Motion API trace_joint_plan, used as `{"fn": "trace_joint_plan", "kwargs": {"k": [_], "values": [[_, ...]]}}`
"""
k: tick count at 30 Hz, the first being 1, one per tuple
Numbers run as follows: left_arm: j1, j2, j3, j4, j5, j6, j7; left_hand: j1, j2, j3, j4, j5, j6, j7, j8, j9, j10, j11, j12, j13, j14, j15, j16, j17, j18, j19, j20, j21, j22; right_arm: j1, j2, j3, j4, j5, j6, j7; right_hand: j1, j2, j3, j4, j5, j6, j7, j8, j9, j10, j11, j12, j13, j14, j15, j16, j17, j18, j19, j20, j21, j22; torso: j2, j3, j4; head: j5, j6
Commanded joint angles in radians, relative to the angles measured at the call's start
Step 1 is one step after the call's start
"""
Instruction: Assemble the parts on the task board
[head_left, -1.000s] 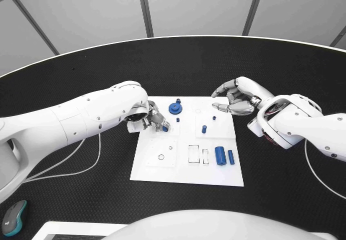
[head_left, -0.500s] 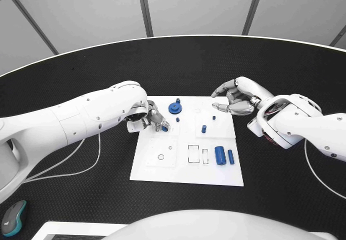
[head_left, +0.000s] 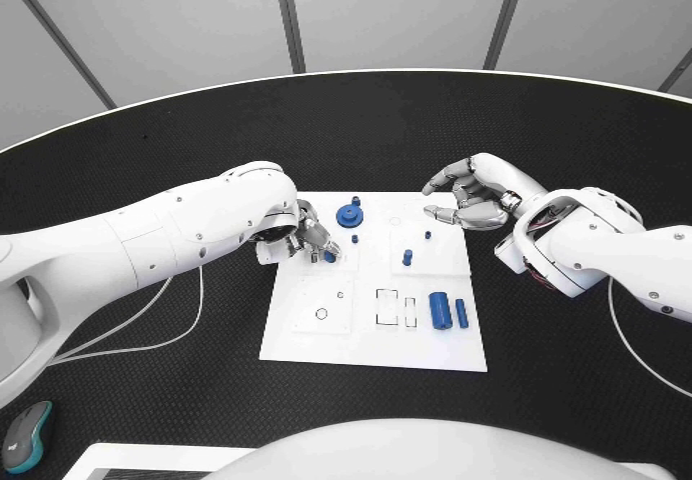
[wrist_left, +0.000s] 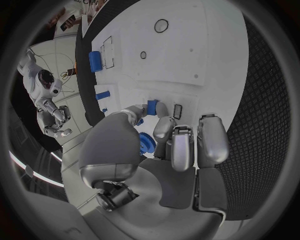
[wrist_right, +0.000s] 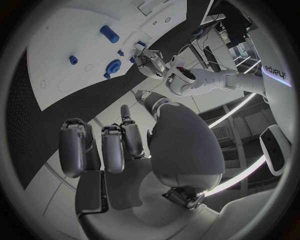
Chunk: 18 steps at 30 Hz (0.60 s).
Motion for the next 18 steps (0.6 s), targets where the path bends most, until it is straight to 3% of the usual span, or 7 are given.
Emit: {"fn": "trace_joint_plan", "kwargs": {"k": [1,18], "values": [[0.000,0.001,0.000,-0.001,-0.002,-0.002,0.000,0.006,0.000,-0.007,0.000,-0.005,-0.006,-0.004,-0.004,0.001,-0.002,-0.002,0.002,-0.001,0.101,-0.001,0.000,0.229,-0.019,-0.001,-0.005,-0.003,0.000,0.000,0.000,0.000,0.000,0.000,0.000,0.000,0.000,-0.012,0.003,0.002,0.005,0.001,0.002,0.004,-0.001,-0.008,-0.001,-0.003,0.083,0.079,-0.007,-0.006,0.158,0.010,0.040,-0.006,-0.001,0.128,0.000,0.0005,0.0001,-0.001,-0.001],[0.000,0.010,0.000,-0.001,-0.032,-0.017,0.006,0.008,0.000,-0.007,-0.001,-0.006,-0.006,-0.004,-0.004,0.001,-0.002,-0.002,0.002,0.000,0.101,-0.001,0.000,0.230,-0.019,-0.001,-0.006,-0.003,0.000,0.000,-0.002,0.000,0.002,0.000,0.000,-0.001,0.000,-0.012,0.003,0.002,0.005,0.001,0.002,0.004,-0.001,-0.008,-0.001,-0.003,0.083,0.079,-0.007,-0.006,0.158,0.010,0.040,-0.006,-0.001,0.128,0.000,0.0004,-0.0006,-0.003,-0.001]]}}
